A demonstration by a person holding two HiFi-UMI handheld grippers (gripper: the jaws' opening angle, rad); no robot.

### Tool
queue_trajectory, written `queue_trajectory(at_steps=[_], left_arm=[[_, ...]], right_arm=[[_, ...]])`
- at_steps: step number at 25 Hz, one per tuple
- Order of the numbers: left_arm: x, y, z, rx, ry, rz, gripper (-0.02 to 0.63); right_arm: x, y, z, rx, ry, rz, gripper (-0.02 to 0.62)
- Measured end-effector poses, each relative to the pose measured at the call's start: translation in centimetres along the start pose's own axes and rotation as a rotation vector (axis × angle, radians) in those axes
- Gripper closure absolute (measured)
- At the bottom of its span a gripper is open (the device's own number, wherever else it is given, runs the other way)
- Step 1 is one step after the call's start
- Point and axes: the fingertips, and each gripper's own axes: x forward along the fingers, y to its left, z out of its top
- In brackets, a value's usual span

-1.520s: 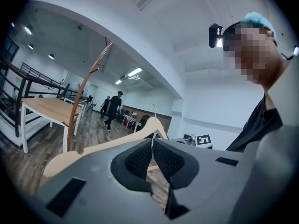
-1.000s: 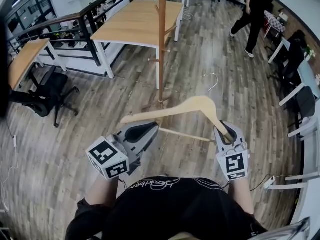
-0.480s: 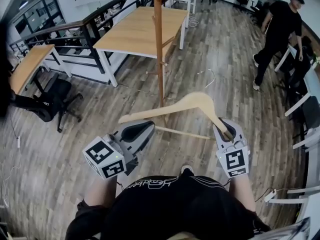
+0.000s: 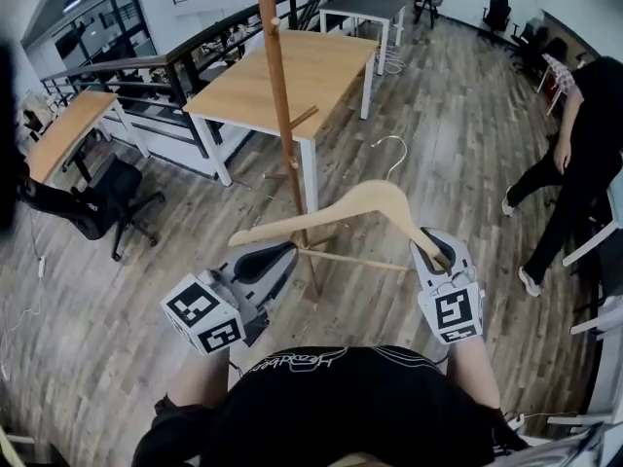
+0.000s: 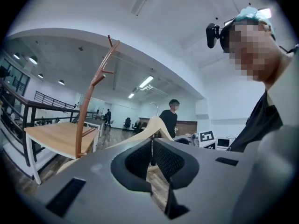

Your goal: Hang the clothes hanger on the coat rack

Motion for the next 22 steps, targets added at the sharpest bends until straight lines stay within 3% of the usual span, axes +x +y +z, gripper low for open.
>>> queue_trajectory(at_steps=[4,10,14,22], left_arm=[[3.0,-0.1,-0.1,0.010,-0.005,0.031,0.589],[4.4,1.5,-0.5,0.000,0.005,0.092,0.589],[4.8,4.3,-0.2,-0.023,-0.014,0.120,0.589],[6.1,11.7,3.0,-0.007,-0.049,0.092,0.589]], right_arm=[[1.6,-3.3,-0.9,-0.032,-0.019,-0.001,0.497],[4.2,-4.9,-1.3,-0.043,-0.062,0.046,0.497],[7.3,-5.2,-1.2,-0.031,-0.072,0.072,0.496],[15.5,-6.6,2.4,-0.048,-0.080,0.079,0.497]])
